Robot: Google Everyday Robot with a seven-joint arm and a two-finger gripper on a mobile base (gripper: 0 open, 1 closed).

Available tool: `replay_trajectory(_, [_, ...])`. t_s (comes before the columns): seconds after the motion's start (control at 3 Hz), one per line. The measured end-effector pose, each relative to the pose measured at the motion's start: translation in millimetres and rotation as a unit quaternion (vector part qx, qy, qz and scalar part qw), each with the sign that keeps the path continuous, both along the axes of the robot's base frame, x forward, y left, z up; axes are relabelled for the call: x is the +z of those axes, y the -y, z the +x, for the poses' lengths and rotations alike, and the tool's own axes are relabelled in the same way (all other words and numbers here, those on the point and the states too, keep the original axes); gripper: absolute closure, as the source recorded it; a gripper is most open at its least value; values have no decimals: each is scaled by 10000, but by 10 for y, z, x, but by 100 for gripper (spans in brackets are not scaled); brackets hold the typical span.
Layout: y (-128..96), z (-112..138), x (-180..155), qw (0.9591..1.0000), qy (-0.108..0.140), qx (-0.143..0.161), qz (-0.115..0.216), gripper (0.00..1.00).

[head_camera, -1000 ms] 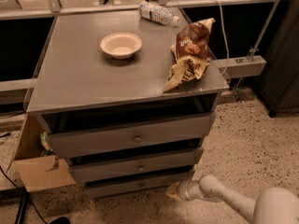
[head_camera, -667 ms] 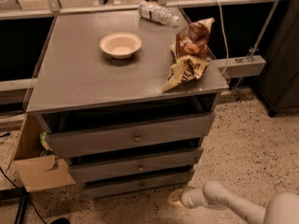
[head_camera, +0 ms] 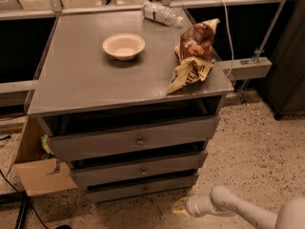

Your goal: Close bottom drawer

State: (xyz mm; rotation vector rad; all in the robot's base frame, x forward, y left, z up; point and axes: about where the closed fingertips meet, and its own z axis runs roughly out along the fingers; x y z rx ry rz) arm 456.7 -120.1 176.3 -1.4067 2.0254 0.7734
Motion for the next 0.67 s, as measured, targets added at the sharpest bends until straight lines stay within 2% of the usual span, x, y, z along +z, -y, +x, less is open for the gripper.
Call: replay_trajectory(0.67, [0,0,0,10000,0,0,0,41])
